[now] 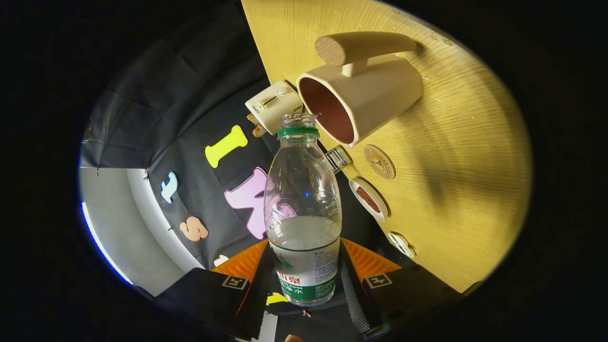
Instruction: Take the bottle from table, then pour the juice into the cup, finally place the bottle on the coaster
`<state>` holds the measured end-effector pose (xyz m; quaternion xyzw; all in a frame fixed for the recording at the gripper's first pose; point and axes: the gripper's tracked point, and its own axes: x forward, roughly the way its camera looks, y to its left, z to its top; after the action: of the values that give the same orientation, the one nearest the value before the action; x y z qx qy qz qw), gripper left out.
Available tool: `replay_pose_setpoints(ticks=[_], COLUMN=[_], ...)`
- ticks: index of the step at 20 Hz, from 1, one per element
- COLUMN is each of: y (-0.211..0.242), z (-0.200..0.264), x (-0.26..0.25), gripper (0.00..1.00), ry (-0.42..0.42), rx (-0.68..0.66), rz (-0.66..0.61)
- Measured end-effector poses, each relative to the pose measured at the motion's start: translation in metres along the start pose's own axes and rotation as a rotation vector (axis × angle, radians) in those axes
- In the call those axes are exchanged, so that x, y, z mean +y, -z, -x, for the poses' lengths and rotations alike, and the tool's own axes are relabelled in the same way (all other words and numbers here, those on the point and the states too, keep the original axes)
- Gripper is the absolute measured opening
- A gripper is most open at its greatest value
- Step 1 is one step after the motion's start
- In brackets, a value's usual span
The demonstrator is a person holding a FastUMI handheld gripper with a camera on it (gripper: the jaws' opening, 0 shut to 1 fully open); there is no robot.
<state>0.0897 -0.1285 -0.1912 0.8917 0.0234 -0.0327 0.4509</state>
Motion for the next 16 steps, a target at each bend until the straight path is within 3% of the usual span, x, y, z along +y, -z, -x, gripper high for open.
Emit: replay_pose_setpoints(ticks=[13, 16], y=[0.001, 0.010], z=[0.001, 0.003], x=[-0.001, -0.006], gripper=[0.73, 0.73], ry=[0.001, 0.021], rx=[-0.007, 0.016], rz=[0.004, 0.105])
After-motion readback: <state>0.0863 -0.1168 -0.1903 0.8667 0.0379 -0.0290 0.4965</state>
